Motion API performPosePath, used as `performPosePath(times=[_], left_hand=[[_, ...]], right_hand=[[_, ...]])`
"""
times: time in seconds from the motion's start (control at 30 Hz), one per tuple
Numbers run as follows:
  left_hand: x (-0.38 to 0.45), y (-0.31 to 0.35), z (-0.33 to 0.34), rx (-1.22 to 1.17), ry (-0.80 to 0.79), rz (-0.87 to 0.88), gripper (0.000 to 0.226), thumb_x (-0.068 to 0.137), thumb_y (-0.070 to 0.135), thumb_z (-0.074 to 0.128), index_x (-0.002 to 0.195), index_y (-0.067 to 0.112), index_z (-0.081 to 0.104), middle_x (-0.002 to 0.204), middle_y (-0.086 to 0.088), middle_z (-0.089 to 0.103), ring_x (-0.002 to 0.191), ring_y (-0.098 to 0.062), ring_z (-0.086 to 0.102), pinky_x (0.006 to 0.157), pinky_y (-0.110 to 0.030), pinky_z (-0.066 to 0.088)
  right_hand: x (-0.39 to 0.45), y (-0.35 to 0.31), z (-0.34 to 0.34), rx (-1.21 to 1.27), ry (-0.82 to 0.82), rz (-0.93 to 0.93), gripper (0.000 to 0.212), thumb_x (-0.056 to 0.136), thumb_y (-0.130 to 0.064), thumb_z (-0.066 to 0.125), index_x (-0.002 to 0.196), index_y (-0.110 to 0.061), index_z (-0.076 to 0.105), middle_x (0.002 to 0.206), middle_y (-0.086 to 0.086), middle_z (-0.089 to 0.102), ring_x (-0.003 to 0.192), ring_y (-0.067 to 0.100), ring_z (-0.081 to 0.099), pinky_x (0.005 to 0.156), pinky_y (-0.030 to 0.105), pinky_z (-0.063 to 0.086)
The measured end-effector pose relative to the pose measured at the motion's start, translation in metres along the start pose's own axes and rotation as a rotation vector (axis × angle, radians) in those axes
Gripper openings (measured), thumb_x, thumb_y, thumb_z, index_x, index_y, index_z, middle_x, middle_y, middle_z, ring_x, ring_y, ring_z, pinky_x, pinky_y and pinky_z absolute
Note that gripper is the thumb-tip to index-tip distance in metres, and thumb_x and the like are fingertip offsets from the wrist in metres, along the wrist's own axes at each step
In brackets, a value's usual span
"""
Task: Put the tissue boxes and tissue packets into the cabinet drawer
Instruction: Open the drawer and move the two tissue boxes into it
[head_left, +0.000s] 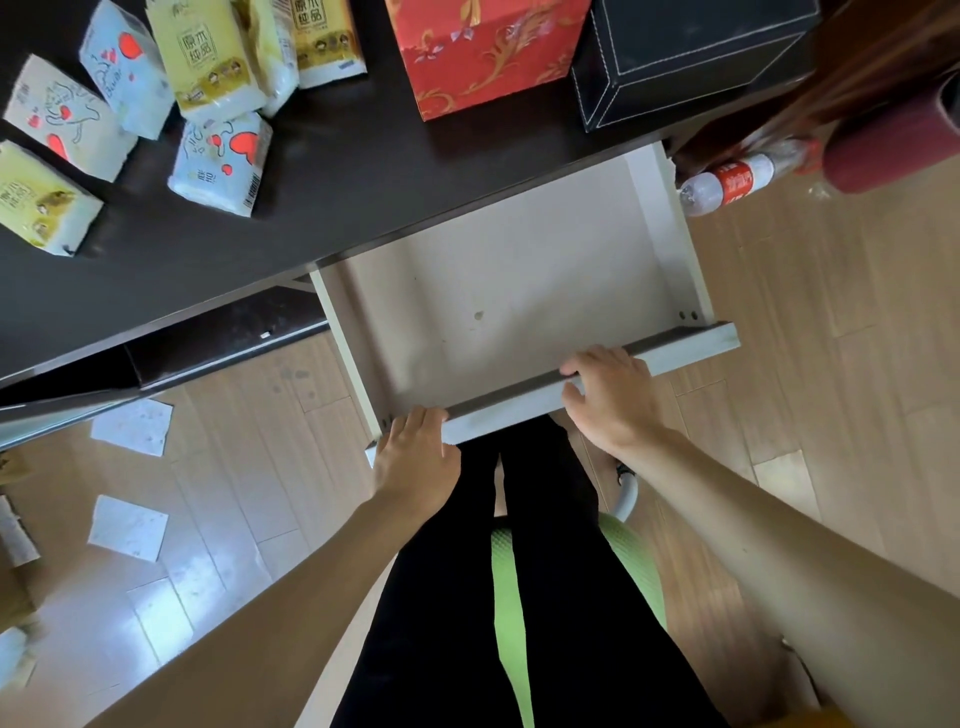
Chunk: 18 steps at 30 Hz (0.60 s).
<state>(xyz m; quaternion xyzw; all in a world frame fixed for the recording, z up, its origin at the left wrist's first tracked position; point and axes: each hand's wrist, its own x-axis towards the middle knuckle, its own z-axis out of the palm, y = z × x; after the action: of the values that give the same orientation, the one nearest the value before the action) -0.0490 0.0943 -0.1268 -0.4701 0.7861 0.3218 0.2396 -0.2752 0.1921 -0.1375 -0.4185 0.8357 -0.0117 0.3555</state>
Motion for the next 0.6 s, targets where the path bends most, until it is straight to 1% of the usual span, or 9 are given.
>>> performPosePath(times=[0.07, 0.17, 0.23, 0.3, 0.37, 0.43, 0.5, 0.57, 0.6], left_hand=[[0.001, -0.001, 0.003, 0.010, -0.018, -0.002, 0.035, 0.092, 0.019, 0.050, 0.127, 0.018, 0.054, 0.127, 0.000, 0.057, 0.116, -0.022, 0.050, 0.097, -0.038, 0.039], [0.011, -0.002, 0.003, -0.007, -0.035, -0.004, 0.024, 0.093, 0.020, 0.049, 0.115, 0.017, 0.059, 0.117, -0.001, 0.060, 0.104, -0.024, 0.054, 0.082, -0.035, 0.043], [0.018, -0.004, 0.002, -0.029, -0.047, -0.010, 0.019, 0.093, 0.021, 0.049, 0.106, 0.017, 0.062, 0.109, 0.000, 0.062, 0.096, -0.024, 0.056, 0.075, -0.034, 0.046], [0.017, -0.004, 0.000, -0.038, -0.071, -0.003, 0.017, 0.093, 0.024, 0.049, 0.102, 0.018, 0.063, 0.105, 0.001, 0.063, 0.092, -0.022, 0.057, 0.073, -0.034, 0.047], [0.013, -0.003, -0.002, -0.037, -0.145, -0.005, 0.020, 0.093, 0.026, 0.048, 0.104, 0.018, 0.063, 0.107, 0.000, 0.064, 0.093, -0.023, 0.058, 0.076, -0.034, 0.047], [0.010, 0.001, -0.009, -0.041, -0.250, -0.034, 0.025, 0.093, 0.028, 0.047, 0.108, 0.017, 0.064, 0.109, -0.002, 0.065, 0.098, -0.025, 0.060, 0.081, -0.034, 0.048], [0.009, 0.009, -0.026, -0.042, -0.332, -0.057, 0.027, 0.092, 0.029, 0.045, 0.108, 0.019, 0.065, 0.109, -0.001, 0.066, 0.101, -0.025, 0.061, 0.082, -0.033, 0.048], [0.008, 0.024, -0.054, -0.095, -0.296, -0.051, 0.026, 0.093, 0.030, 0.044, 0.105, 0.025, 0.066, 0.110, 0.001, 0.067, 0.099, -0.024, 0.061, 0.081, -0.032, 0.048], [0.008, 0.034, -0.072, -0.152, -0.224, -0.031, 0.026, 0.092, 0.030, 0.044, 0.103, 0.029, 0.067, 0.108, 0.004, 0.068, 0.096, -0.022, 0.061, 0.081, -0.032, 0.049]], right_hand=[[-0.001, 0.001, 0.001, -0.056, -0.024, 0.002, 0.026, 0.097, -0.019, 0.053, 0.116, -0.016, 0.070, 0.121, 0.002, 0.066, 0.116, 0.026, 0.054, 0.097, 0.041, 0.039], [0.006, -0.002, -0.002, -0.129, -0.025, 0.004, 0.024, 0.095, -0.019, 0.050, 0.103, -0.015, 0.072, 0.108, 0.002, 0.069, 0.107, 0.027, 0.057, 0.088, 0.041, 0.044], [0.012, -0.003, -0.005, -0.154, -0.050, 0.018, 0.022, 0.094, -0.017, 0.051, 0.098, -0.016, 0.072, 0.101, 0.002, 0.070, 0.102, 0.027, 0.059, 0.085, 0.040, 0.046], [0.014, -0.003, -0.010, -0.148, -0.103, 0.014, 0.023, 0.095, -0.016, 0.050, 0.098, -0.015, 0.073, 0.096, 0.002, 0.071, 0.094, 0.027, 0.062, 0.081, 0.039, 0.051], [0.011, -0.003, -0.017, -0.121, -0.202, 0.016, 0.025, 0.097, -0.017, 0.048, 0.102, -0.014, 0.073, 0.097, 0.003, 0.072, 0.089, 0.026, 0.065, 0.079, 0.040, 0.056], [0.007, -0.003, -0.028, -0.062, -0.317, 0.040, 0.025, 0.098, -0.019, 0.048, 0.105, -0.015, 0.071, 0.103, 0.002, 0.072, 0.094, 0.025, 0.066, 0.083, 0.041, 0.056], [0.003, -0.006, -0.044, 0.073, -0.386, 0.061, 0.024, 0.099, -0.022, 0.049, 0.105, -0.016, 0.072, 0.107, 0.000, 0.073, 0.100, 0.022, 0.066, 0.089, 0.041, 0.055], [-0.002, -0.012, -0.069, 0.274, -0.372, 0.063, 0.021, 0.100, -0.025, 0.053, 0.106, -0.022, 0.072, 0.106, -0.008, 0.073, 0.103, 0.015, 0.068, 0.091, 0.038, 0.054], [-0.005, -0.016, -0.084, 0.358, -0.316, 0.042, 0.018, 0.100, -0.026, 0.054, 0.106, -0.025, 0.072, 0.104, -0.012, 0.073, 0.102, 0.012, 0.069, 0.090, 0.037, 0.055]])
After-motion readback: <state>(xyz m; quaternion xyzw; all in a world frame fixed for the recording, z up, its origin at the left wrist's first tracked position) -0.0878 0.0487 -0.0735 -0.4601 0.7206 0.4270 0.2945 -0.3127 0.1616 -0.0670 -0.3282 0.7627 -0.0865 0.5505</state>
